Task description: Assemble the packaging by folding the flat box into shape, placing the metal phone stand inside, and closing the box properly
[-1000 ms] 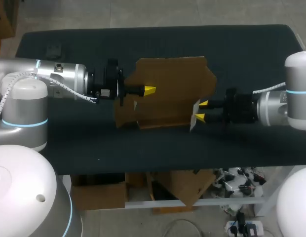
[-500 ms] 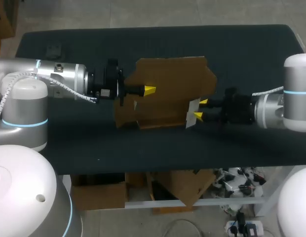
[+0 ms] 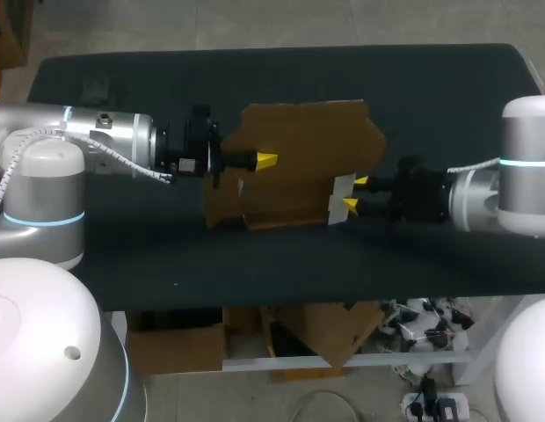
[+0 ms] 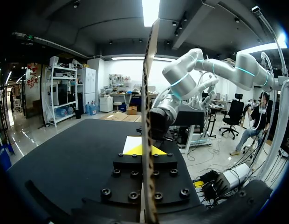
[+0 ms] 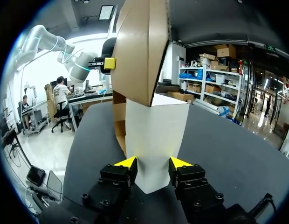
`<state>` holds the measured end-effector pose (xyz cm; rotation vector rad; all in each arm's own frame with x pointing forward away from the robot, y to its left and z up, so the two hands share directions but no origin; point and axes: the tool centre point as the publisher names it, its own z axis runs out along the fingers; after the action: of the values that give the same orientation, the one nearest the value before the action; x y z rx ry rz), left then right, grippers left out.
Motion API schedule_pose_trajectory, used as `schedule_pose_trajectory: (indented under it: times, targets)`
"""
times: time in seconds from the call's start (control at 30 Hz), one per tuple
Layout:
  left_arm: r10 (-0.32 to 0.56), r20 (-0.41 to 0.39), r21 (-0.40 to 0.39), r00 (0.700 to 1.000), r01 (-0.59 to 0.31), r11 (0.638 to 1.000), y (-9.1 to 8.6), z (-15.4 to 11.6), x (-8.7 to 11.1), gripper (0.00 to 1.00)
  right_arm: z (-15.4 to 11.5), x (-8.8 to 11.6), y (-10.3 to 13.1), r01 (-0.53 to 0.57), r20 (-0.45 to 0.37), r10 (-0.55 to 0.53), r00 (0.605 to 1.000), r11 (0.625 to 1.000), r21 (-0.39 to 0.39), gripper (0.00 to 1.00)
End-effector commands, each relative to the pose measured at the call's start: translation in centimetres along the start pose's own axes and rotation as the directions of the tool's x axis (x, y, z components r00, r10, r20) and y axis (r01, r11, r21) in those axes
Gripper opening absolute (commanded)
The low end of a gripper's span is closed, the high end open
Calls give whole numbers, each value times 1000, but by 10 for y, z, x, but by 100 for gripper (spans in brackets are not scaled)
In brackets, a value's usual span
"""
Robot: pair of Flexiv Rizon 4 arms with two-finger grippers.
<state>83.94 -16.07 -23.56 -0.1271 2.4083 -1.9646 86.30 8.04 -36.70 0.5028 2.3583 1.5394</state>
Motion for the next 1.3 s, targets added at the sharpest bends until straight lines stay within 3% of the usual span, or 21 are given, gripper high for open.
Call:
schedule_pose_trajectory:
  times: [0.03, 1.3]
  targets:
    - [0, -3, -1, 1000, 0, 1000, 5, 2, 0, 0, 7, 4, 1, -8, 26, 8, 1000, 1000, -2, 46]
    - [0, -3, -1, 1000, 0, 1000, 5, 2, 0, 0, 17, -6, -4, -106, 190, 103, 976, 994, 1, 46]
